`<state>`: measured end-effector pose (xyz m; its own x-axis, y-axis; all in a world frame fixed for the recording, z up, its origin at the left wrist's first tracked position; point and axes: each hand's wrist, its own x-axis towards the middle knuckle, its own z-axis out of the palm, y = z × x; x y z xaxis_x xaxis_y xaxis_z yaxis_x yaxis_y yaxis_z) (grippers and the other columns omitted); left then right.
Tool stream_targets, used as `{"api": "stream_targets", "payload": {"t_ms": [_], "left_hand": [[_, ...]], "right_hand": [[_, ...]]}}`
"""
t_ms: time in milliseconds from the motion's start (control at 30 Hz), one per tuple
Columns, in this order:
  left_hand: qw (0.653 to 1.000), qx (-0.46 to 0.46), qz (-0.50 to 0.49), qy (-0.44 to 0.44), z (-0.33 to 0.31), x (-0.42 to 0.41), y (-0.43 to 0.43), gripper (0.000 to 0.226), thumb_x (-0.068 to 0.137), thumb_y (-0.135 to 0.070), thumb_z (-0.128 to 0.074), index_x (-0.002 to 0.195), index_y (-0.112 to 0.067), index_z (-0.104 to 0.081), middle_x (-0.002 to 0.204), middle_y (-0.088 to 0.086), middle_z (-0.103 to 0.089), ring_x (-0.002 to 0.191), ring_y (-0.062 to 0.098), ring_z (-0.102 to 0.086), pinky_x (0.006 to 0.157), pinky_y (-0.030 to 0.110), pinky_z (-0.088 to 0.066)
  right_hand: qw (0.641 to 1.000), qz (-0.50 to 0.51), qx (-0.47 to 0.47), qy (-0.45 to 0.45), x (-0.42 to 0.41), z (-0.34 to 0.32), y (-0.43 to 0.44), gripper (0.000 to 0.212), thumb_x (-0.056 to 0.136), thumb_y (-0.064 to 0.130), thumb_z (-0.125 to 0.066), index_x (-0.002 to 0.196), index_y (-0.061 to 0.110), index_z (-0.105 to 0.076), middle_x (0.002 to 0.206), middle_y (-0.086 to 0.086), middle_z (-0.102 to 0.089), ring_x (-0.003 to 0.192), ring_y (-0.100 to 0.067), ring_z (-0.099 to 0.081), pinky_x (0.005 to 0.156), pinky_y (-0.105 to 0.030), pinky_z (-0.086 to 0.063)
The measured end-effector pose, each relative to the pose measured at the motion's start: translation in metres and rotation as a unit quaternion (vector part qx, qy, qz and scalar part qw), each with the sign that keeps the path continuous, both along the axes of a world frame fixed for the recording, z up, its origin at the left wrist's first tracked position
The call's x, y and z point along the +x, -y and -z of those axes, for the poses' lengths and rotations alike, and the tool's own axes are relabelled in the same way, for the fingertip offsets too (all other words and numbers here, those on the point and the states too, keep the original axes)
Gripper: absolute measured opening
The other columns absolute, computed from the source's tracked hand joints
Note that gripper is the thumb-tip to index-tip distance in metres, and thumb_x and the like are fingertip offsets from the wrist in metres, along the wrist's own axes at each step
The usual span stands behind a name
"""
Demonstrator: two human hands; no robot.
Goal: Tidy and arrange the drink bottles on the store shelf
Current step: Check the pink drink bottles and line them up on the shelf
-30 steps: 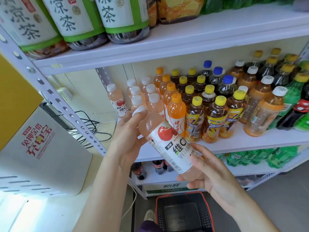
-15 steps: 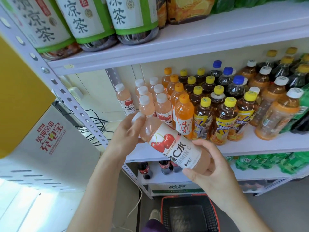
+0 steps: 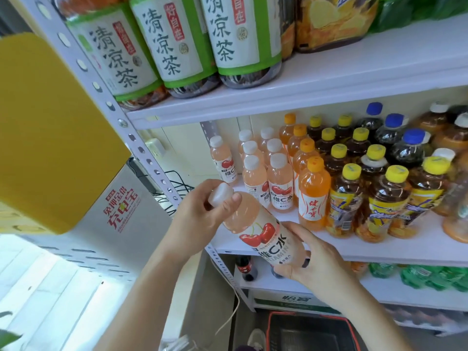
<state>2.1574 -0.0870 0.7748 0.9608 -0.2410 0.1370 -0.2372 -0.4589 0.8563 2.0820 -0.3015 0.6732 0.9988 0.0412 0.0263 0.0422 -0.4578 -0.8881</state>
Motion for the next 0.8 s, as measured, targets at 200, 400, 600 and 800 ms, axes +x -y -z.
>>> {"api": "stream_targets", "payload": {"t_ms": [200, 400, 600, 800], "left_hand": [[0.962, 0.216, -0.126, 0.112, 0.019, 0.012, 0.007, 0.031, 0.087, -0.057, -0.06, 0.107, -0.036, -0.05, 0.078, -0.015, -0.053, 0.068, -0.004, -0.051, 0.056, 0.012, -0.032], [0.961, 0.172, -0.204, 0.069, 0.051, 0.062, 0.015, 0.034, 0.093, -0.035, -0.063, 0.121, -0.021, -0.051, 0.107, -0.006, -0.052, 0.09, 0.016, -0.047, 0.071, 0.029, -0.032], [0.954, 0.166, -0.248, 0.037, 0.069, 0.127, 0.023, 0.04, 0.093, -0.031, -0.063, 0.128, -0.017, -0.048, 0.12, 0.007, -0.054, 0.106, 0.03, -0.056, 0.085, 0.038, -0.045], [0.951, 0.18, -0.253, 0.009, 0.085, 0.179, 0.032, 0.044, 0.093, -0.022, -0.063, 0.132, -0.011, -0.046, 0.128, 0.011, -0.051, 0.112, 0.033, -0.055, 0.086, 0.036, -0.04]], "right_hand": [[0.984, 0.04, -0.145, 0.095, 0.045, -0.007, -0.001, 0.055, 0.09, 0.026, -0.066, 0.141, 0.029, -0.046, 0.142, 0.013, -0.049, 0.129, -0.011, -0.046, 0.098, -0.017, -0.03], [0.973, 0.02, -0.172, 0.15, 0.098, -0.03, -0.005, 0.054, 0.087, 0.01, -0.065, 0.138, 0.018, -0.049, 0.134, -0.002, -0.056, 0.118, -0.024, -0.054, 0.097, -0.036, -0.048], [0.956, -0.006, -0.245, 0.159, 0.151, -0.035, -0.021, 0.055, 0.089, 0.008, -0.062, 0.141, 0.011, -0.044, 0.137, -0.012, -0.049, 0.124, -0.032, -0.046, 0.1, -0.038, -0.041], [0.939, -0.038, -0.325, 0.109, 0.19, -0.035, -0.038, 0.069, 0.092, 0.017, -0.059, 0.15, 0.012, -0.024, 0.144, -0.016, -0.036, 0.126, -0.035, -0.041, 0.099, -0.039, -0.041]]}}
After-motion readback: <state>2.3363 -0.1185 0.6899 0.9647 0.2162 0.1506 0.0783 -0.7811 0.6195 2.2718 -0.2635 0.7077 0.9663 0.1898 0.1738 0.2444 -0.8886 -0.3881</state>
